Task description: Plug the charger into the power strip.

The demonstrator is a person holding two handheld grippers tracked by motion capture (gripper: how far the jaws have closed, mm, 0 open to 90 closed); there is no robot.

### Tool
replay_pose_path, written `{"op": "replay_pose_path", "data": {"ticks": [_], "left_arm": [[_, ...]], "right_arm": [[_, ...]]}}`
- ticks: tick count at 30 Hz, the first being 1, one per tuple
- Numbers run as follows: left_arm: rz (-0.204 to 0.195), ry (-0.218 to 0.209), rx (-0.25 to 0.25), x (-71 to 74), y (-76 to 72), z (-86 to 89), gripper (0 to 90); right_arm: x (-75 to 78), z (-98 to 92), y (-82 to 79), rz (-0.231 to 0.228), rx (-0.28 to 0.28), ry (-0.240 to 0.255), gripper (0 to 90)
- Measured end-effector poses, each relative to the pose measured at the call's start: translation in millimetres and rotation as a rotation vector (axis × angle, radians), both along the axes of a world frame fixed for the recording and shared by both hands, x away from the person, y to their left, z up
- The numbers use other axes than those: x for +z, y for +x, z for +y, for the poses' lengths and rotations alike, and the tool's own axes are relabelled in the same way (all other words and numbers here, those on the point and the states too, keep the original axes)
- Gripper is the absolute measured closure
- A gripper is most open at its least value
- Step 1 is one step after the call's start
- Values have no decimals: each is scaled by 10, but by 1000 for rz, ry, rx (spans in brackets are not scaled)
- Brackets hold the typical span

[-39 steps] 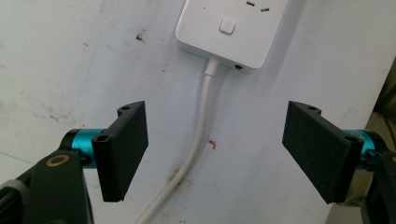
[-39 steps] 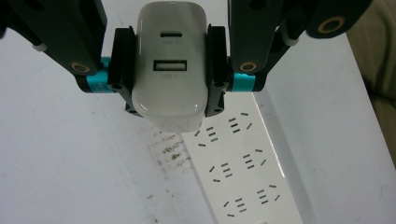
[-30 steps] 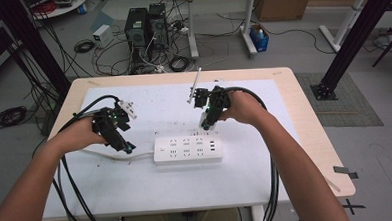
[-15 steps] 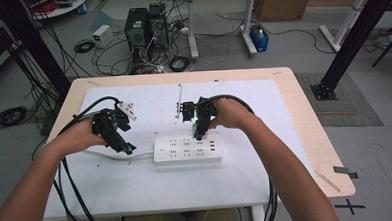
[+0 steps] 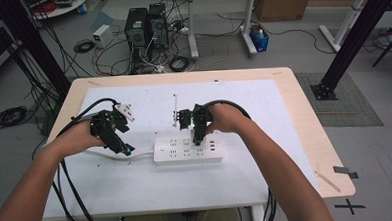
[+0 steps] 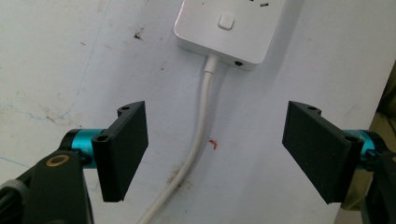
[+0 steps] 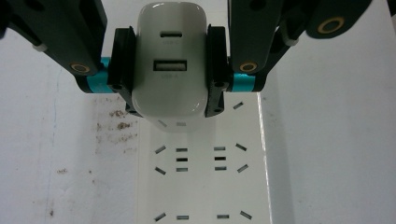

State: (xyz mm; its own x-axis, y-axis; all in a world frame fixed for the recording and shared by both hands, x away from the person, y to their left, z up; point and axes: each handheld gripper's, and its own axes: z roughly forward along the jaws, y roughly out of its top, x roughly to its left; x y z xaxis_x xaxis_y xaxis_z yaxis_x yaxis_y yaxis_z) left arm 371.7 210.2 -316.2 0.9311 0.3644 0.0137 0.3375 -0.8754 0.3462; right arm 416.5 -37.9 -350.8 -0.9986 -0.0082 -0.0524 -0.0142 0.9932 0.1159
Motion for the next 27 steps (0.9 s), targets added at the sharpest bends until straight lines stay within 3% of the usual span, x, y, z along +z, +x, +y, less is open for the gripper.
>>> {"op": "replay_pose_path", "data": {"ticks": [19, 27], "left_arm": [[10, -3, 4, -45, 12, 6, 226], [12, -1, 8, -56, 16, 13, 226]], "right_arm": [[-73, 7, 12, 3, 29, -18, 624], [-82, 8, 42, 18, 12, -13, 626]]}}
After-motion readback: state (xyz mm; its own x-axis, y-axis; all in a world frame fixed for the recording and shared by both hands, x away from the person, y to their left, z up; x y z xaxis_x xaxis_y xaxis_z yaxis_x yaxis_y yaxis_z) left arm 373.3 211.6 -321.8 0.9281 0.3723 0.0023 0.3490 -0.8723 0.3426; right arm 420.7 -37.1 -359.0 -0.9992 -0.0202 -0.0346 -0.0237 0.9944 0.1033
